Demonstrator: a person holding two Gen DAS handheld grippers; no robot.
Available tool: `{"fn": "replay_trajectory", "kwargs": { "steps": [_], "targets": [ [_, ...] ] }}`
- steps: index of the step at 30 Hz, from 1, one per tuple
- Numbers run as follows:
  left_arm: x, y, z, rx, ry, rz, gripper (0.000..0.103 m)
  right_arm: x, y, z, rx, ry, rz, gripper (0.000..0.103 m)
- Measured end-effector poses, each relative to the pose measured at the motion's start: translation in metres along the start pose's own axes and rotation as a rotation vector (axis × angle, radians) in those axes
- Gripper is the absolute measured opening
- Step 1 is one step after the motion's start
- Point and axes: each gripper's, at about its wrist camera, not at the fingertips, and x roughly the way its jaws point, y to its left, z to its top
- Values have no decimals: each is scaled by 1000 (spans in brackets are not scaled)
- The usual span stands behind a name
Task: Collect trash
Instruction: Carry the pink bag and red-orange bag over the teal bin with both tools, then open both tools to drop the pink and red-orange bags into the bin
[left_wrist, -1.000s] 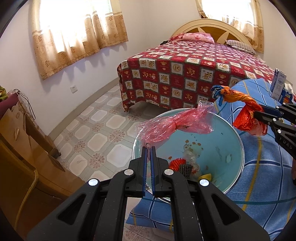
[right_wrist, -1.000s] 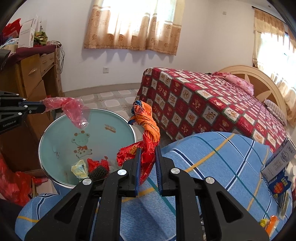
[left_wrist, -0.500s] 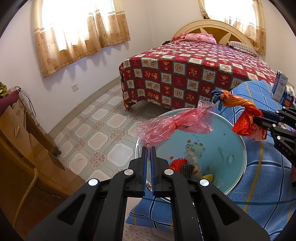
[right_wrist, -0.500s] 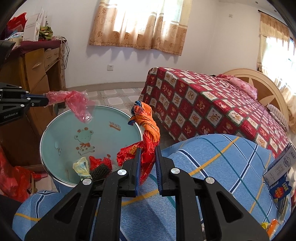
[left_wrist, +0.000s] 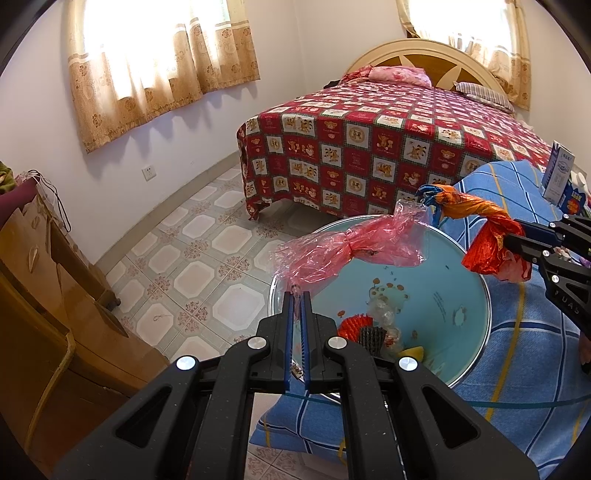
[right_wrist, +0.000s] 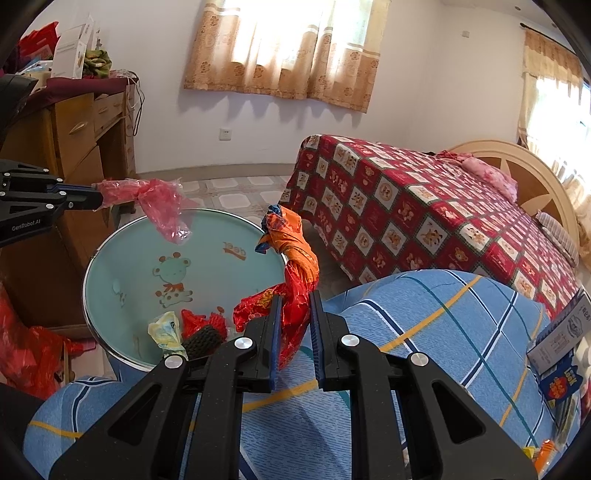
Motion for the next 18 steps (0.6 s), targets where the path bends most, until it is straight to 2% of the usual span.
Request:
{"fn": "replay_trajectory", "kwargs": {
  "steps": [18],
  "targets": [
    [0,-2,0,4,3,-6,4,-1,2,0,-9,-4,1,15]
  ]
}}
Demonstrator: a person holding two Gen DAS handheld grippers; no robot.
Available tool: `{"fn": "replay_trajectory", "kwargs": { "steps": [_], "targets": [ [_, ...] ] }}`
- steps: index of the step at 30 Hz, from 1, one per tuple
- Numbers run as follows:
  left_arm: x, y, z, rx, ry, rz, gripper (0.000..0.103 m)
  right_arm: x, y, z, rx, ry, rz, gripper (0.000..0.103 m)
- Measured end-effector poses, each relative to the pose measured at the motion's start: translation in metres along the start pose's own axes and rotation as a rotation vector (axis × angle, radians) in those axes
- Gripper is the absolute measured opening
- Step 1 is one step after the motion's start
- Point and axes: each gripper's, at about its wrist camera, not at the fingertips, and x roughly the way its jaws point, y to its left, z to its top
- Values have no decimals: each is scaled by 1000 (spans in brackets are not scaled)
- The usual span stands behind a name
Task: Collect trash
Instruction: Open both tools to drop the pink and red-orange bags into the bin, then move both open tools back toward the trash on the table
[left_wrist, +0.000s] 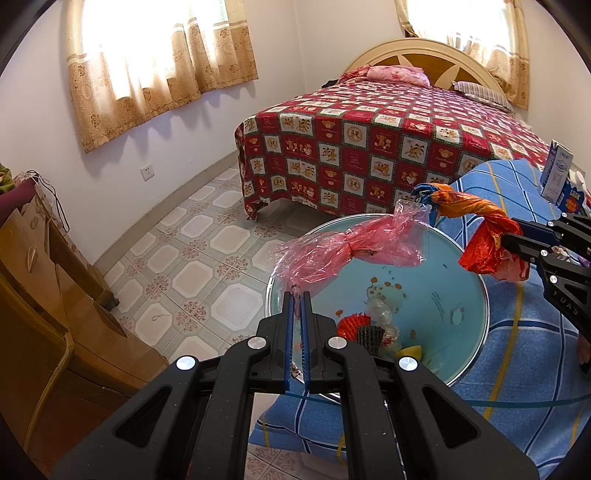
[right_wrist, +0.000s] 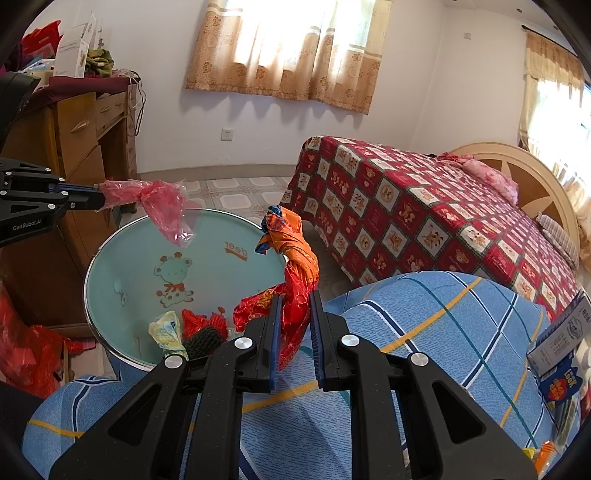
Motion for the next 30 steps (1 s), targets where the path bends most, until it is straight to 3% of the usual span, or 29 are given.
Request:
{"fn": "replay_trajectory", "kwargs": {
  "steps": [10,11,12,16,30],
  "targets": [
    [-1,-4,0,6,3,-10,7,-2,5,0,-39,-11,16,16],
    [-2,-6,0,12,5,-14,7,-3,7,-1,-46,-16,22,23],
    [-2,-7,-1,14,6,-16,11,-3,7,-1,-49,-19,23,35],
    [-3,-11,-1,16,-1,-18,40,-4,8,-1,-58,-22,19,42],
    [-1,-13,-1,6,5,-32,63,-8,8,-2,-51,-38,-36,61]
  ]
}}
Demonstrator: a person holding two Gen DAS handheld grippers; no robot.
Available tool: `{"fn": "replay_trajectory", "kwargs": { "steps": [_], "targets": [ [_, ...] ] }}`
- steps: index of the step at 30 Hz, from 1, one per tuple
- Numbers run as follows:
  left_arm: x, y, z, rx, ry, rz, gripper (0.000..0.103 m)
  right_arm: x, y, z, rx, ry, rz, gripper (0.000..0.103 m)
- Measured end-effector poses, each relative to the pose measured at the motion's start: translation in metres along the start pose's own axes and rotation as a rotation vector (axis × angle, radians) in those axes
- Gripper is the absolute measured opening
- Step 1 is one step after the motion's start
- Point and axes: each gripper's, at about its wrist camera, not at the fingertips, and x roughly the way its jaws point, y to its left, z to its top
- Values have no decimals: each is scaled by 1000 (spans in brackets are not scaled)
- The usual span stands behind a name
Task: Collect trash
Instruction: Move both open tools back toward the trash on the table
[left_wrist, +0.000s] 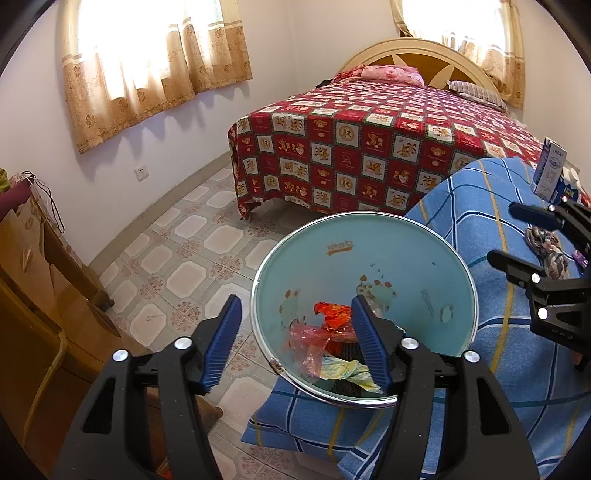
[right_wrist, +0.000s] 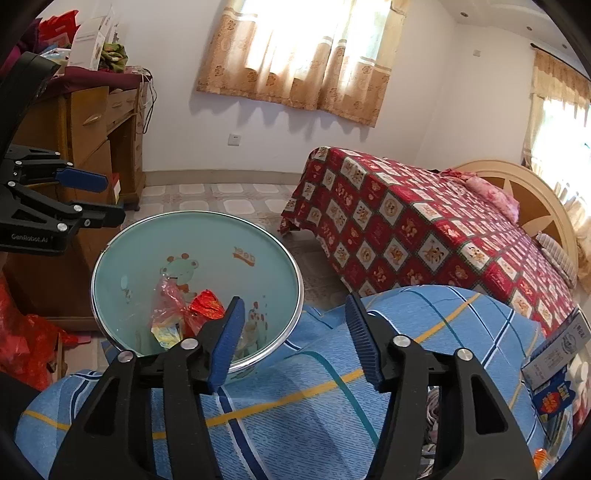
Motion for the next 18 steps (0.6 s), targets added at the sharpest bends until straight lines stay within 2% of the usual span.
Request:
{"fn": "replay_trajectory", "kwargs": {
  "steps": [2,4,10,15,18],
  "targets": [
    [1,-3,0,1,4,-16,65,-5,-3,0,19,10,-37,61],
    [3,-10,0,11,6,-39,72,-16,-6,-1,38,13,-65,61],
    [7,-48,-3,70,11,-124,77,-63,-33,-18,119,17,-154,65],
    [10,-90,-6,129,9,-199,80,-110,-77,-65,315,88,-303,65],
    [9,-114,-4,159,-3,-240,80,-130,-100,-98,460,143,-354,65]
  ]
}}
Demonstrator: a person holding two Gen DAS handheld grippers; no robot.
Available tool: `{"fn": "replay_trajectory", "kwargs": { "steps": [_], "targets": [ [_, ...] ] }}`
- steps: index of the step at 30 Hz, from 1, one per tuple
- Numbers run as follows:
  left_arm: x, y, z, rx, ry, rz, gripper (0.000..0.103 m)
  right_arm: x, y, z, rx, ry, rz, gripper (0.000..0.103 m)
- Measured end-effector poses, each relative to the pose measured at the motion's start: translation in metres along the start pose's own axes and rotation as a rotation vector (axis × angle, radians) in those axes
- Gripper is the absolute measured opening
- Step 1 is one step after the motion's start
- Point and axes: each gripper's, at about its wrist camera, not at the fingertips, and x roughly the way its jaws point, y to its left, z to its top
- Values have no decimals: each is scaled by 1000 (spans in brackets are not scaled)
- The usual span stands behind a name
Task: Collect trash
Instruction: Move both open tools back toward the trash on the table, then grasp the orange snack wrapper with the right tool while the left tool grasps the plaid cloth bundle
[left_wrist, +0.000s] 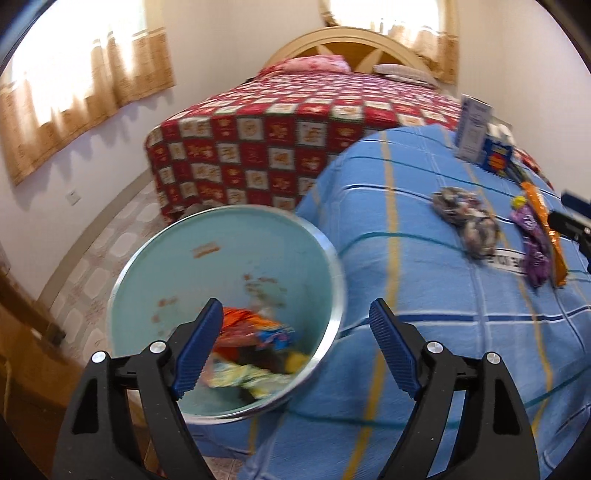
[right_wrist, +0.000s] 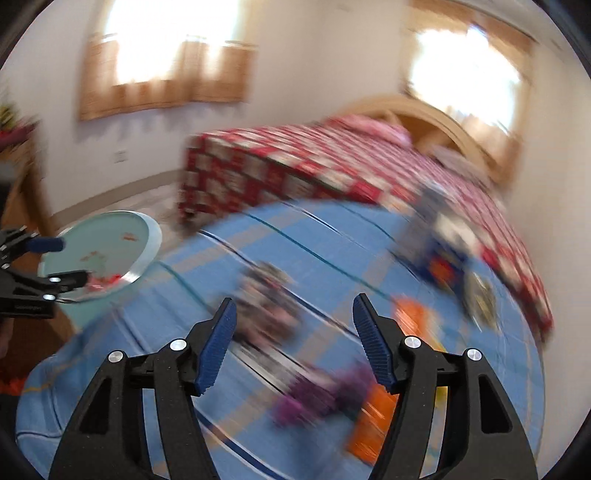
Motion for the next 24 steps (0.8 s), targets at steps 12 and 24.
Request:
{"fn": "replay_trajectory", "kwargs": {
  "steps": [12,24],
  "targets": [
    [24,-61,20,69,-15,-62,80,16,-78,-39,268,149,49,72],
    [19,-71,30,90,-32,-85,80,23,-73,-45,270,179,125,27]
  ]
}}
